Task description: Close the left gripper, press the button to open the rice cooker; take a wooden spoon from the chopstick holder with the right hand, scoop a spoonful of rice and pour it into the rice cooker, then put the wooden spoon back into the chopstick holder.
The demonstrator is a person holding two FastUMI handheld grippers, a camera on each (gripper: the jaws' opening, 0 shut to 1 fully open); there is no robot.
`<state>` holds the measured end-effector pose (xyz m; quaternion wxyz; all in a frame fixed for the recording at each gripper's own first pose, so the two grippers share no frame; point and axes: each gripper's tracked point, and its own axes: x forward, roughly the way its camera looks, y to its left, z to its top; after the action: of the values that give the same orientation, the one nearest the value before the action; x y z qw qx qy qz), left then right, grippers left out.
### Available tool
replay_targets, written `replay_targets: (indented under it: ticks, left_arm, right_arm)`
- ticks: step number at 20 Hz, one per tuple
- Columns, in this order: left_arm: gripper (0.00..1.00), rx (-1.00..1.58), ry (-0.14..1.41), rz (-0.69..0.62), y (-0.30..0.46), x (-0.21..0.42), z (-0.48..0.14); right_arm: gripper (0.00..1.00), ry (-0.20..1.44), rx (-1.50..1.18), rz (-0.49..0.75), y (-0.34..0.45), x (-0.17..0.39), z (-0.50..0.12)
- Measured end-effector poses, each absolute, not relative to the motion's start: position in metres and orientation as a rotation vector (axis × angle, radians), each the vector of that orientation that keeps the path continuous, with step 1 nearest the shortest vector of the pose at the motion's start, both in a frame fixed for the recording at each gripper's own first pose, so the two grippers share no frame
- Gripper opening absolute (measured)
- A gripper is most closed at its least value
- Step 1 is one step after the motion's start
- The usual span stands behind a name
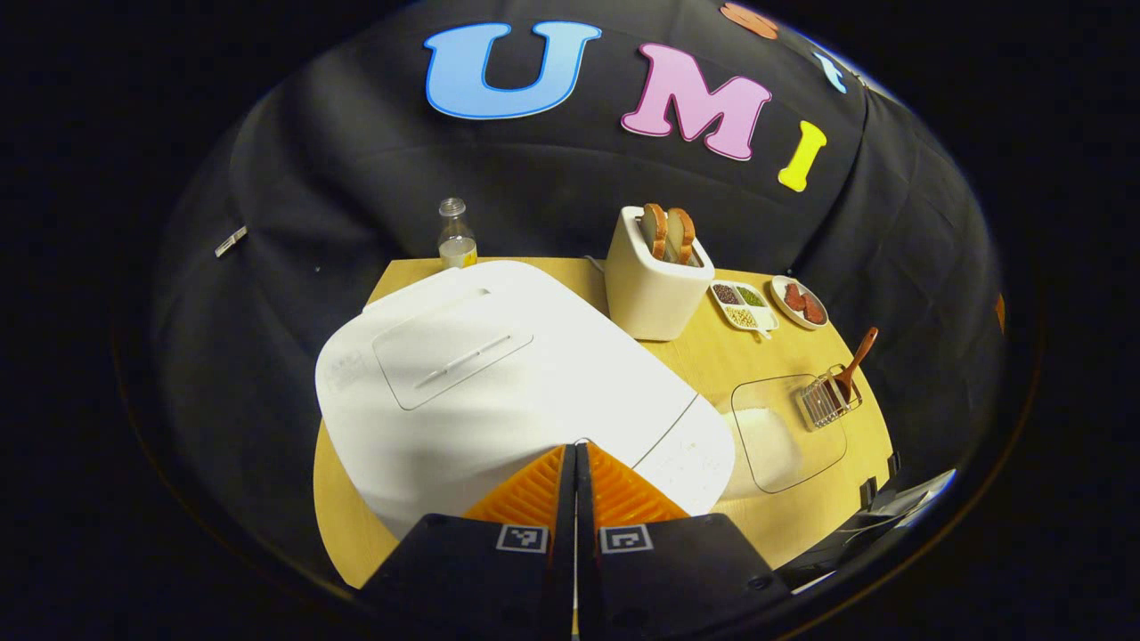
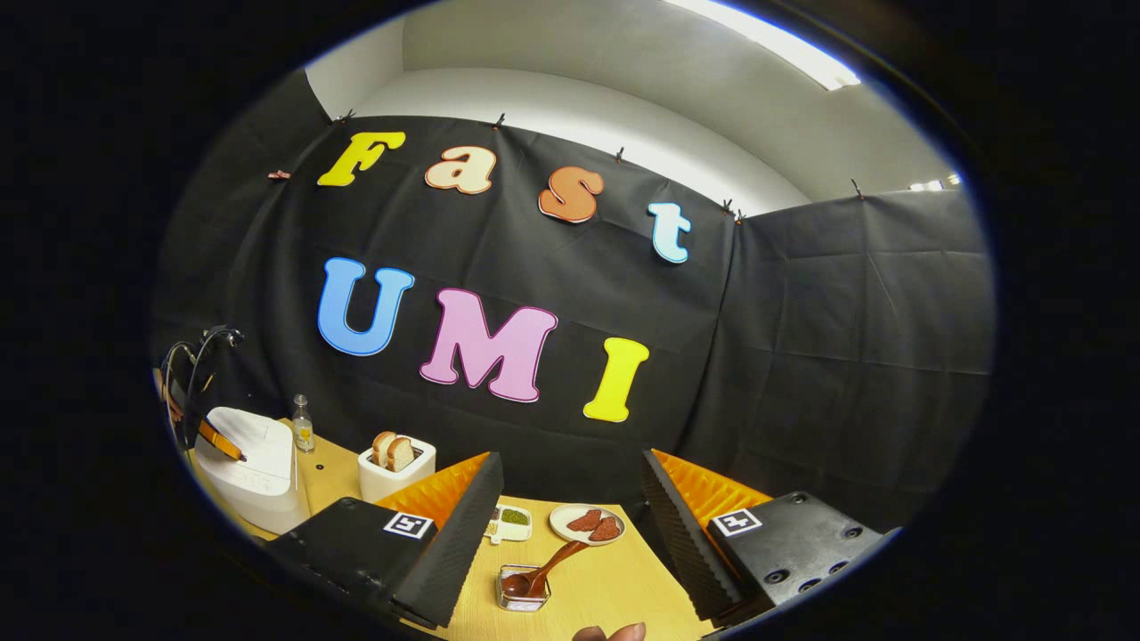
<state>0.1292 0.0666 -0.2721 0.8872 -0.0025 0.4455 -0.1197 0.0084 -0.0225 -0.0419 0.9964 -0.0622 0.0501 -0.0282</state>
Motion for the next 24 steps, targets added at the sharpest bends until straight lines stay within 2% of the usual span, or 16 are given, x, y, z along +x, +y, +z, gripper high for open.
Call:
replay_targets:
  ticks: [5,8,10,11,14,16,20,24]
  left_arm:
    - [0.09,0.016,0.581,-0.141,0.081,0.146,-0.195]
    - [0.10,0.095,0.375,-0.008,0.106,0.157,-0.145]
    - [0.23,0.143,0.268,0.106,0.125,0.162,-0.115]
    - [0.38,0.154,0.235,0.123,0.128,0.163,-0.104]
    - [0.53,0.112,0.188,0.086,0.114,0.141,-0.093]
    - [0.97,0.083,0.139,0.063,0.104,0.132,-0.085]
    - [0.97,0.073,0.087,0.101,0.089,0.111,-0.070]
    - [0.97,0.052,0.075,0.119,0.063,0.093,-0.063]
  right_arm:
    - [0.97,0.110,-0.149,-0.092,-0.035,-0.001,-0.044]
    - [0.97,0.113,-0.153,-0.100,-0.039,-0.006,-0.046]
    - [0.97,0.125,-0.150,-0.101,-0.041,-0.008,-0.050]
    - [0.97,0.127,-0.145,-0.101,-0.042,-0.009,-0.052]
    - [0.97,0.144,-0.122,-0.087,-0.043,-0.010,-0.065]
    - [0.97,0.163,-0.102,-0.047,-0.040,-0.007,-0.079]
    - [0.98,0.306,-0.012,0.073,-0.042,0.005,-0.147]
    - [0.98,0.431,0.097,0.097,-0.058,0.026,-0.223]
